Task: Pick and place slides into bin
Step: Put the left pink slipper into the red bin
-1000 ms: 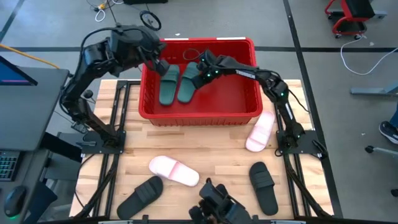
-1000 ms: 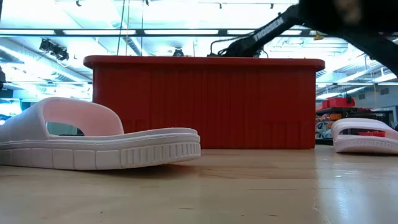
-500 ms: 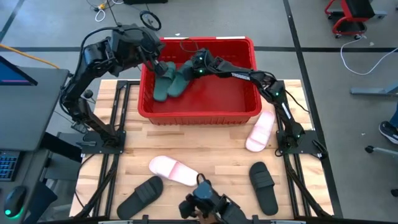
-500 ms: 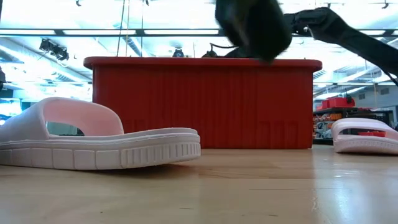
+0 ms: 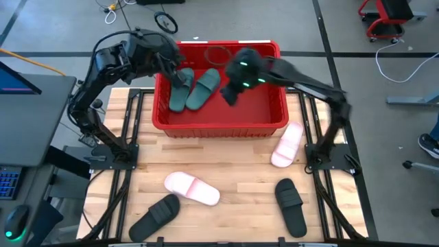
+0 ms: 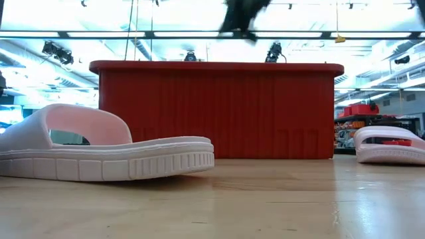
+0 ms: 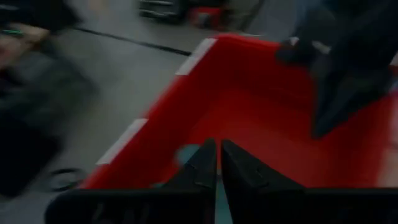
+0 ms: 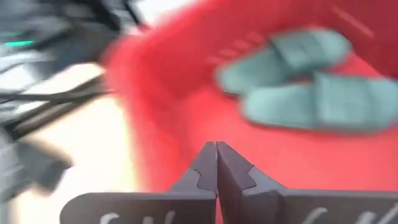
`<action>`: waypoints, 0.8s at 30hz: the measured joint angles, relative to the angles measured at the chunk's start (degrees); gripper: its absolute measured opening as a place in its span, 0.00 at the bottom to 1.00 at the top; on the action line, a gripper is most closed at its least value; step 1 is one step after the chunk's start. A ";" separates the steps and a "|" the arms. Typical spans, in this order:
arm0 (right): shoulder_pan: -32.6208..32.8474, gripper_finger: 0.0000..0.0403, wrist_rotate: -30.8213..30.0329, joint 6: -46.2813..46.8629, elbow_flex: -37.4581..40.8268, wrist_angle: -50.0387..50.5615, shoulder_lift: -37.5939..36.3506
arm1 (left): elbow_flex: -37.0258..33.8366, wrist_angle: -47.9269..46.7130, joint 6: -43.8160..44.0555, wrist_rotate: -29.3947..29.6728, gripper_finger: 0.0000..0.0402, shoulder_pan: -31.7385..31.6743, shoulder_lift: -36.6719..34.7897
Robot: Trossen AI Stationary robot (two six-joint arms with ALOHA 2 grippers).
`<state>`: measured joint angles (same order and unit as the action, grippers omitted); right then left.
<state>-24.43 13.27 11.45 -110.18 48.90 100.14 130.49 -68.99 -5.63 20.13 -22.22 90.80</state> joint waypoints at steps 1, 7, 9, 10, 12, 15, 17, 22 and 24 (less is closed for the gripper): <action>2.01 0.00 0.13 -0.07 -0.01 1.32 -2.87 | -0.61 0.17 0.66 -3.14 0.08 0.23 0.00; 17.18 0.03 -3.45 0.39 0.01 11.85 -15.59 | -6.54 -1.37 1.74 -19.37 0.12 3.52 0.12; 22.72 0.05 -4.59 2.44 0.01 16.61 -17.77 | -9.04 -2.22 2.71 -19.88 0.14 5.19 0.10; 25.21 0.06 -5.15 4.84 0.01 18.92 -18.35 | -10.31 -3.03 3.89 -19.95 0.16 6.07 0.11; 29.28 0.10 -5.89 10.61 0.04 23.65 -18.93 | -13.03 -3.65 6.62 -19.94 0.19 7.96 0.11; 35.15 0.15 -8.13 17.46 0.06 31.16 -18.31 | -18.02 -4.38 11.37 -19.90 0.26 11.20 0.09; 38.72 0.20 -7.94 21.38 0.06 36.94 -16.84 | -21.41 -4.04 15.27 -19.95 0.30 13.55 0.11; 45.62 0.28 -7.14 25.01 3.62 39.36 -13.36 | -30.51 -4.00 27.99 -19.96 0.39 19.96 0.11; 47.00 0.31 -7.12 24.58 5.16 37.46 -12.56 | -33.97 -3.36 32.90 -19.94 0.41 22.78 0.09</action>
<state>22.58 6.15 36.03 -105.03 86.36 87.59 96.51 -72.35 27.27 0.19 0.56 90.89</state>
